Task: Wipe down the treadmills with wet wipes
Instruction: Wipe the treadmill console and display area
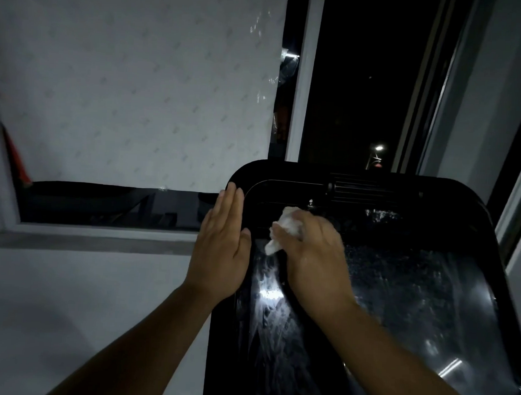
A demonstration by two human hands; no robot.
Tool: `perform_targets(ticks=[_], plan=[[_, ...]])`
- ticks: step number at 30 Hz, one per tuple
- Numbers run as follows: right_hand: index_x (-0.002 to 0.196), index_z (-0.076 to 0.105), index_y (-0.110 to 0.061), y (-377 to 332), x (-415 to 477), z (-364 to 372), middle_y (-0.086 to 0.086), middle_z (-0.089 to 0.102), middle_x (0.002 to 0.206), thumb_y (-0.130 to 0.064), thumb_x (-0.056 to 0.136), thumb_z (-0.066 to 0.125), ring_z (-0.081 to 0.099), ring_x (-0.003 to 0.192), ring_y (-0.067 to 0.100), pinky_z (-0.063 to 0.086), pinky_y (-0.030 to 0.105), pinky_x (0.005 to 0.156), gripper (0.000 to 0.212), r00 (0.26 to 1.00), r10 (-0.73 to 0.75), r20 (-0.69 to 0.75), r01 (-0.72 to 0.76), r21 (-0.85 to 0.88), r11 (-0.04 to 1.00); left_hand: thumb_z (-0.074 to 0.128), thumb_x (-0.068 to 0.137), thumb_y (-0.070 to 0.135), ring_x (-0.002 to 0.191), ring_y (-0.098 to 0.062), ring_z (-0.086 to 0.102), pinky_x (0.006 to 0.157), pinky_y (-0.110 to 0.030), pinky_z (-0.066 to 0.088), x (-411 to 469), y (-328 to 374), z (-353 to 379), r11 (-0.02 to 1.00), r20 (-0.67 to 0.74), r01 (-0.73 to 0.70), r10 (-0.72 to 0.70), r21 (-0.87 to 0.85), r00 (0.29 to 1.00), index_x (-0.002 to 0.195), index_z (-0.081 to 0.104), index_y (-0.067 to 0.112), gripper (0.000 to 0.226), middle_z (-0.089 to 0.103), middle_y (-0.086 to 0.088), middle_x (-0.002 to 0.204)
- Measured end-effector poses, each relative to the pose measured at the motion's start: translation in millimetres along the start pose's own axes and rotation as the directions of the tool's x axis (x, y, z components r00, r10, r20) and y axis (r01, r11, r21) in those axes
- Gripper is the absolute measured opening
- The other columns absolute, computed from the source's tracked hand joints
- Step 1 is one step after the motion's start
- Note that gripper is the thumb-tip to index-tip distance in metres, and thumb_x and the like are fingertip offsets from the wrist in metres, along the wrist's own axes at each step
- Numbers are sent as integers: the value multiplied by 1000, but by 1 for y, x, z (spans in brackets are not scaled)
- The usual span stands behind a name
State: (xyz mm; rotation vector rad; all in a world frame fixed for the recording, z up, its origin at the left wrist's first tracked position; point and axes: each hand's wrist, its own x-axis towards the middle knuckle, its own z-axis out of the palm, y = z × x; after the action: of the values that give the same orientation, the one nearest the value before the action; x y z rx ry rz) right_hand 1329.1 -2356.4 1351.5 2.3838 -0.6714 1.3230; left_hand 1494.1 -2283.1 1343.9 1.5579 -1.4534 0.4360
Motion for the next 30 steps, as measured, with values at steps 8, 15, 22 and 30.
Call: perform_targets(ticks=[8,15,22,30], plan=[[105,70,-11,18,37,-6,4,63,111,3,85,64,61,95,26,56,38,71,26,989,98,110,-100,15,995,27,102,27,153,0,-10,126,-31,1,-1,1,0,1000,2,5,-5,-26,1000,159,-3,25,64,-8,11,168],[143,54,-6,-13,-15,10,12,52,149,-28,100,43,49,138,22,34,39,117,49,992,-49,114,52,-19,998,25,103,31,152,2,-12,125,-28,-2,-1,0,0,1000,7,11,-11,-27,1000,156,-6,29,62,-12,15,166],[149,47,-11,-15,-18,9,7,42,157,-44,104,38,38,146,21,32,43,116,56,991,25,133,-20,-40,999,24,103,30,153,-1,-12,127,-35,1,0,-1,-1,1000,22,1,-1,0,1000,159,-3,22,63,-10,9,168],[142,51,-13,7,15,-5,5,59,133,-40,100,39,54,122,24,41,44,104,51,983,169,75,-169,-10,986,26,101,29,156,-15,-3,126,-39,4,5,0,-2,975,12,-56,54,214,998,162,6,11,67,0,-4,170]])
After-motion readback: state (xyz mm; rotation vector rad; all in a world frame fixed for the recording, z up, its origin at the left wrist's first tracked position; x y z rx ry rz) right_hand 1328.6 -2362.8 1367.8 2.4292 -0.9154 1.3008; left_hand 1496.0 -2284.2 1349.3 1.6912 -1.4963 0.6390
